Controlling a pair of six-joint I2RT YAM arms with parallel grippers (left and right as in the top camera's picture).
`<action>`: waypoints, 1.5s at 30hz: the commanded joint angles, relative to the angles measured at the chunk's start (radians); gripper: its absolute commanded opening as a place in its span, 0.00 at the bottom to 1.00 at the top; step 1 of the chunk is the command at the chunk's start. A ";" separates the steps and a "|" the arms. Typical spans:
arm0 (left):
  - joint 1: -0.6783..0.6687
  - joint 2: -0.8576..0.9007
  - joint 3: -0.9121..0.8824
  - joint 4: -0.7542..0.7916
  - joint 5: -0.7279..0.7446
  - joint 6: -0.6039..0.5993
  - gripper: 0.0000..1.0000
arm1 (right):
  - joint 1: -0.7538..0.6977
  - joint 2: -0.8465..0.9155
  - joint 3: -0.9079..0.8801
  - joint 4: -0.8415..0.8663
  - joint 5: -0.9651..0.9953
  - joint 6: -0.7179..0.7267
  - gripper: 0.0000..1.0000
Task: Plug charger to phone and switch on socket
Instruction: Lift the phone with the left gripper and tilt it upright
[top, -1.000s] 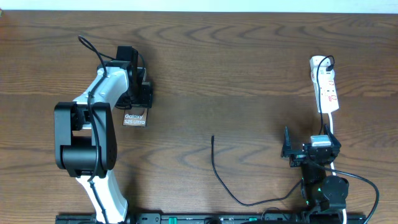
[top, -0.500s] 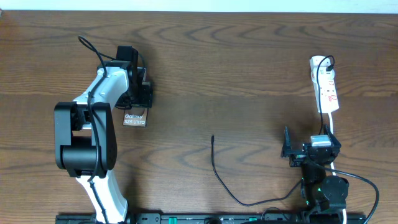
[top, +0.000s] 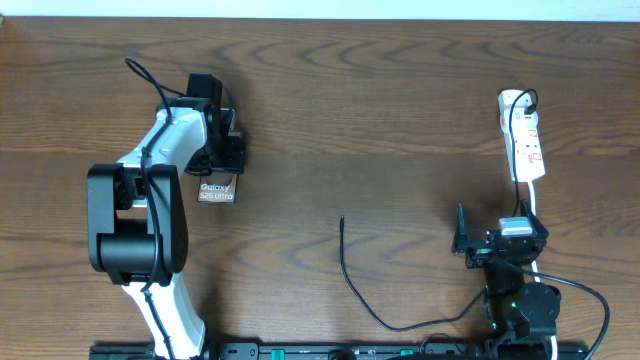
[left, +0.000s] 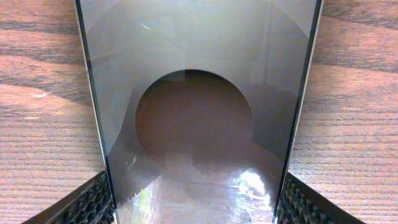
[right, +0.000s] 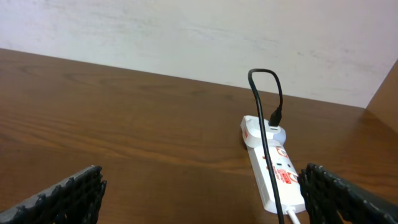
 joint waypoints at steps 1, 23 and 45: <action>0.002 -0.030 0.023 -0.008 -0.012 0.003 0.07 | 0.007 -0.006 -0.001 -0.004 0.012 0.000 0.99; 0.003 -0.354 0.029 -0.028 0.065 -0.074 0.07 | 0.007 -0.006 -0.001 -0.004 0.012 0.000 0.99; 0.048 -0.427 0.029 -0.068 0.719 -0.405 0.07 | 0.007 -0.006 -0.001 -0.004 0.012 0.000 0.99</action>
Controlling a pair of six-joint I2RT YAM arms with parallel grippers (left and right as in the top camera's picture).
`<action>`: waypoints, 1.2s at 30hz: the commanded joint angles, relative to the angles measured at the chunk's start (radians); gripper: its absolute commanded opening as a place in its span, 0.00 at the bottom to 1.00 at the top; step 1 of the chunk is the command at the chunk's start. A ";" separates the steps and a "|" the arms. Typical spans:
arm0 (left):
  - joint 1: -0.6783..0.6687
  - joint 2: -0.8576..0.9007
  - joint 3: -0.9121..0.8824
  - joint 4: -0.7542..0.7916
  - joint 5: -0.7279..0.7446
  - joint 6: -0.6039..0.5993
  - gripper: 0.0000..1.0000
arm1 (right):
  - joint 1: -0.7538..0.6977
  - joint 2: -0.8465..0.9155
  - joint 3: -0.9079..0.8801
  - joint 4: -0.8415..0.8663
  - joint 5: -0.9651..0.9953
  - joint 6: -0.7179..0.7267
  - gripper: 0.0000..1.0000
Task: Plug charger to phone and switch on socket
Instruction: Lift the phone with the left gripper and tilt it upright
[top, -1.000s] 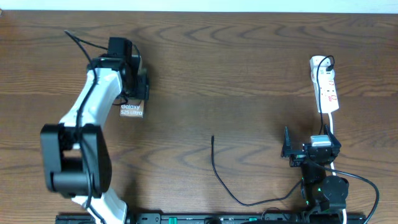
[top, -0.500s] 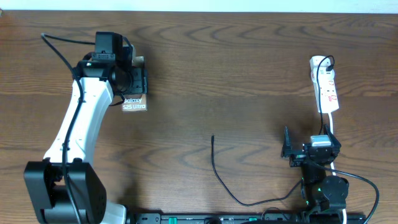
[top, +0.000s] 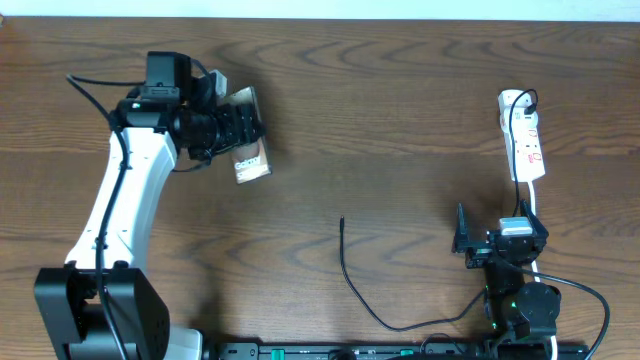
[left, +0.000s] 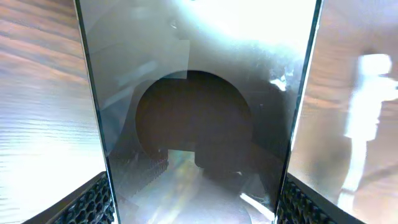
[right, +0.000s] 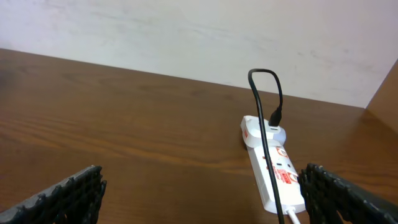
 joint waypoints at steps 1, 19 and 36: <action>0.036 -0.037 0.029 0.002 0.259 -0.089 0.08 | 0.007 -0.006 -0.001 -0.004 0.012 0.000 0.99; 0.175 -0.037 0.029 0.012 0.578 -0.805 0.07 | 0.007 -0.006 -0.001 -0.004 0.012 0.000 0.99; 0.175 -0.037 0.029 0.013 0.652 -0.977 0.07 | 0.007 -0.006 -0.001 -0.004 0.012 0.000 0.99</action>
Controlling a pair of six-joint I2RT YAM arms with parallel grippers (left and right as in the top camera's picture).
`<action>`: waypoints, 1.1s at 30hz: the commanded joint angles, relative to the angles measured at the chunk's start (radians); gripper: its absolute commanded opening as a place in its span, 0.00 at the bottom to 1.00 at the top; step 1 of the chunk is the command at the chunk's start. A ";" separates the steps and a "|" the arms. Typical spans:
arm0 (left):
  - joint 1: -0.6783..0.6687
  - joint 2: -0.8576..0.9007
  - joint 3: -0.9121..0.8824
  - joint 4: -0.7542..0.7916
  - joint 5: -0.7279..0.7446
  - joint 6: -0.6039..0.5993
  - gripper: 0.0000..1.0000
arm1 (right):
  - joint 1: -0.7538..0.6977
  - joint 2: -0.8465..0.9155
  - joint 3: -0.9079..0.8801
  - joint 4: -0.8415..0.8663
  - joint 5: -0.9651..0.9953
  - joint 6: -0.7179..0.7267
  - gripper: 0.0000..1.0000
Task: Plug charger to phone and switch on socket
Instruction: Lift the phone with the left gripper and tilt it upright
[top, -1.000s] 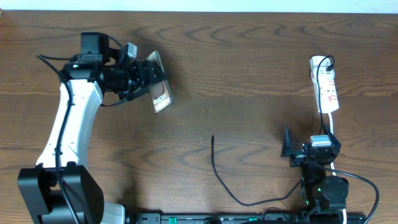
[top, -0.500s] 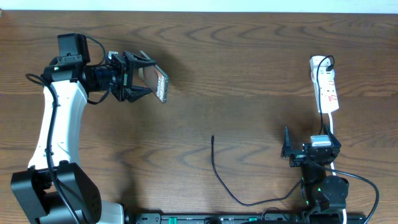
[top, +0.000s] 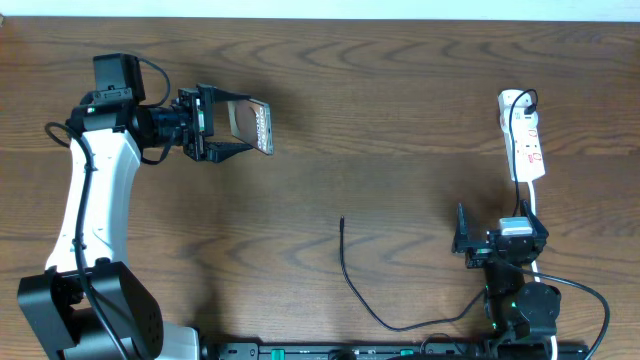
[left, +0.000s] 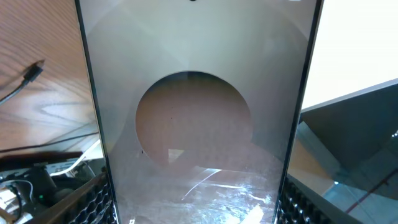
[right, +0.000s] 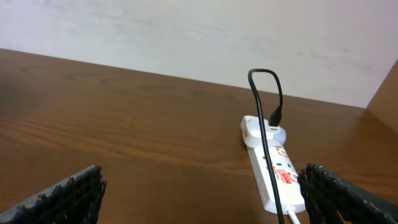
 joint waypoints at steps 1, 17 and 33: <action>0.005 -0.037 0.029 0.004 0.069 -0.020 0.07 | 0.007 -0.006 -0.001 -0.004 0.012 0.000 0.99; 0.005 -0.037 0.029 0.005 0.131 -0.112 0.07 | 0.007 -0.006 -0.001 -0.004 0.012 0.000 0.99; 0.005 -0.037 0.029 0.042 0.005 0.082 0.07 | 0.007 -0.006 -0.001 -0.003 0.018 0.000 0.99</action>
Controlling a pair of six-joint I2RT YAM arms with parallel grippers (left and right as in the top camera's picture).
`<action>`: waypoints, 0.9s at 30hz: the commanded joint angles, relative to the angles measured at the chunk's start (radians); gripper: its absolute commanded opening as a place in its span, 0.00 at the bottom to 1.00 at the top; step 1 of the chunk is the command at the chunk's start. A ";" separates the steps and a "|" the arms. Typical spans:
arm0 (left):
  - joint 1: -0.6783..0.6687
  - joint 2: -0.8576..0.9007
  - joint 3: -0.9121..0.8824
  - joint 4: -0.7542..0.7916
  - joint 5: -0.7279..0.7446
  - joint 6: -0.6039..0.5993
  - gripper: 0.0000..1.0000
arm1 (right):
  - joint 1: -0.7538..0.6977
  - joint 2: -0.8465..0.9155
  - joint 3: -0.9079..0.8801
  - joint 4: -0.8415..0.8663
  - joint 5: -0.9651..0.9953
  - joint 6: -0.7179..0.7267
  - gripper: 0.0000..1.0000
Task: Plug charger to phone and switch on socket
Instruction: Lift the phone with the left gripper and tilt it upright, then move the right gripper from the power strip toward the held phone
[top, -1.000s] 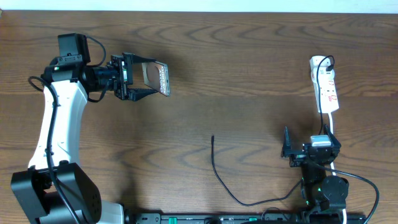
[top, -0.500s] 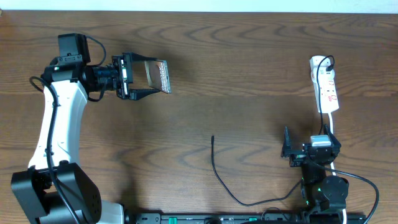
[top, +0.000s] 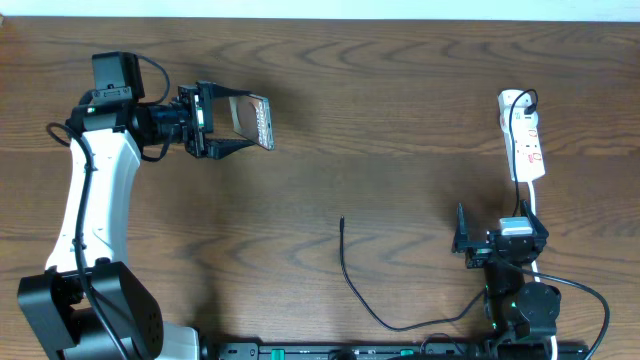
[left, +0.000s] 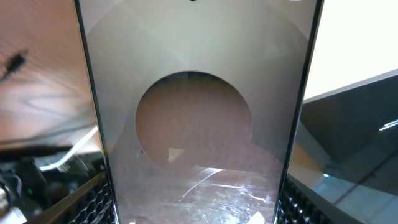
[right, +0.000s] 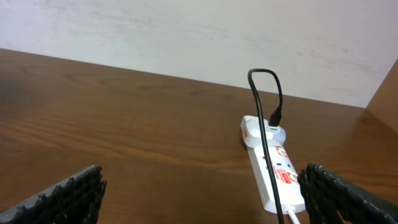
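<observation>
My left gripper (top: 228, 121) is shut on the phone (top: 249, 120), holding it up off the table at the upper left, turned on edge. In the left wrist view the phone's glossy screen (left: 196, 112) fills the frame between the two fingers (left: 93, 202). The black charger cable lies on the table with its free plug end (top: 342, 222) near the middle. It runs to the white power strip (top: 522, 135) at the right, where its adapter (right: 272, 127) is plugged in. My right gripper (top: 477, 243) stands open near the front right, nothing between its fingers.
The dark wooden table (top: 380, 120) spans the whole overhead view. A pale wall (right: 186, 37) rises behind the power strip in the right wrist view. The white cord of the strip (top: 530, 205) runs down past the right arm.
The phone in my left gripper sits very slightly higher and more on edge. The background seen past the phone has shifted a little. The right arm has not moved.
My left gripper was shut on the phone low over the table at the upper left, the arm folded. Then the arm stretched and the phone was raised and tilted. It was then held on edge, facing right, and stays so now. The right gripper stayed open throughout.
</observation>
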 joint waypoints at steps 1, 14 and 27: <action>0.005 -0.037 0.028 0.004 -0.020 0.131 0.08 | 0.007 -0.006 -0.001 -0.004 0.014 0.000 0.99; 0.005 -0.037 0.026 0.003 -0.024 0.235 0.07 | 0.007 -0.006 -0.001 0.008 0.008 0.003 0.99; 0.005 -0.037 0.026 0.003 -0.024 0.235 0.07 | 0.007 0.016 0.095 0.185 -0.170 0.161 0.99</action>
